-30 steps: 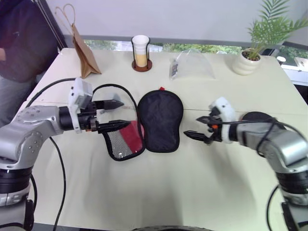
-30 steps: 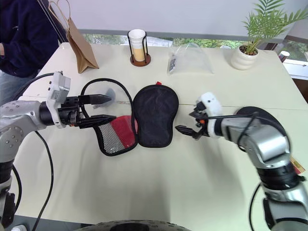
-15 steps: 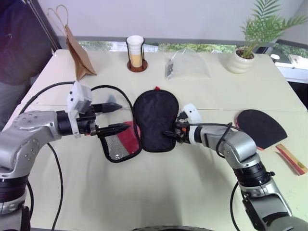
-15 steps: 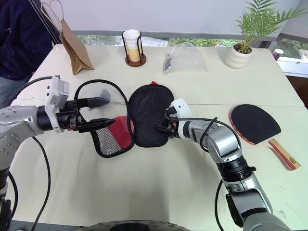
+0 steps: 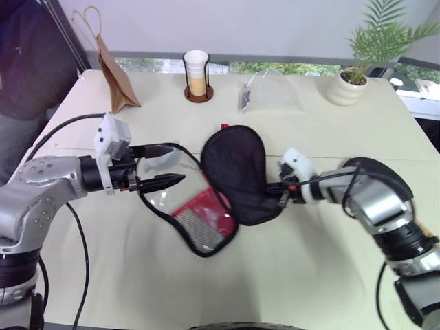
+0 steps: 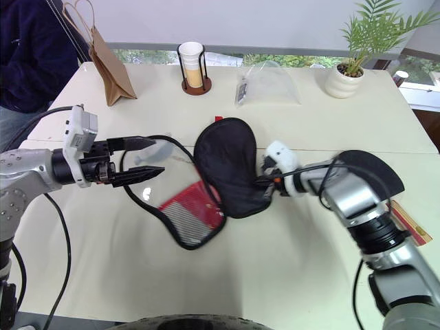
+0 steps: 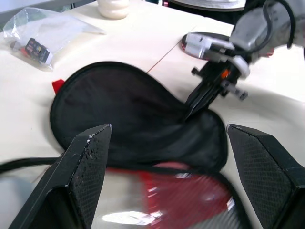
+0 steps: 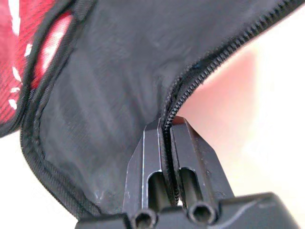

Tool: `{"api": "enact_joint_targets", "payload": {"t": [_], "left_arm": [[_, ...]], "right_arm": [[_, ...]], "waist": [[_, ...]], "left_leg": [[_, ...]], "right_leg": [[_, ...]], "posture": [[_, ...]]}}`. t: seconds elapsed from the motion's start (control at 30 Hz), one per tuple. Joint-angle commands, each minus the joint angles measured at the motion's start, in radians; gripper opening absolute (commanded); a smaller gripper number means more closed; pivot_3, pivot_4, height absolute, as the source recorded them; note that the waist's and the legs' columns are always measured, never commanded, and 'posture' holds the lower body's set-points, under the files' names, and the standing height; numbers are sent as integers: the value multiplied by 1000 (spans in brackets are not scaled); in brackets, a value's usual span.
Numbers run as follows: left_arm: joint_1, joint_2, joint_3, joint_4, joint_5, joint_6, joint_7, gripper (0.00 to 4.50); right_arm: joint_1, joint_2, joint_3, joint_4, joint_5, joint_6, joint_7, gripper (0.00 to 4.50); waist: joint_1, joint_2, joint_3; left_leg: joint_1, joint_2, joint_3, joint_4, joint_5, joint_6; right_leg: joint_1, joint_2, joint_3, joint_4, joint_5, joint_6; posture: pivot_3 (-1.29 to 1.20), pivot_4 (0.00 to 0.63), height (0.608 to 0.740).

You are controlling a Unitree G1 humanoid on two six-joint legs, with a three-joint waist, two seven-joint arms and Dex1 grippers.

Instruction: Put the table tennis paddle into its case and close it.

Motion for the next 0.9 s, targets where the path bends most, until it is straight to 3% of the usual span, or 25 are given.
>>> {"api": "enact_joint_targets", "payload": {"t": [0.03, 0.43, 0.63, 0.73, 0.9], "left_arm": [[-17, -4, -1, -11, 5, -25, -6, 4006], [-18, -10, -13, -10, 10, -33, -10, 4006], [-28, -18, -24, -6, 16, -34, -14, 4006], [-37, -23, -34, -2, 17, -34, -17, 4006], [-50, -33, -52, 7, 20, -36, -27, 4006]], "right_arm": [[-58, -33, -11, 120, -65, -116, 80, 59], [-121, -47, -19, 357, -182, -285, 239, 59], [-129, -24, -50, 406, -211, -309, 212, 59], [-126, -18, -81, 395, -203, -287, 192, 871], [-92, -76, -197, 291, -176, -194, 143, 3364]], "waist": [[-2, 0, 0], [1, 0, 0], [0, 0, 0], [0, 1, 0], [1, 1, 1]], "left_leg": [[0, 0, 0, 0, 0, 0], [-1, 0, 0, 0, 0, 0], [-1, 0, 0, 0, 1, -2], [-1, 0, 0, 1, 2, -3], [-2, 0, 0, 0, 3, -5]], "right_leg": [[0, 0, 0, 0, 0, 0], [-1, 0, 0, 0, 0, 0], [-1, 0, 0, 0, 0, 0], [0, 0, 0, 0, 0, 0], [-2, 0, 0, 0, 0, 0]], "posture": [[0, 150, 740], [0, 150, 740], [0, 150, 740], [0, 150, 740], [0, 150, 740]]}}
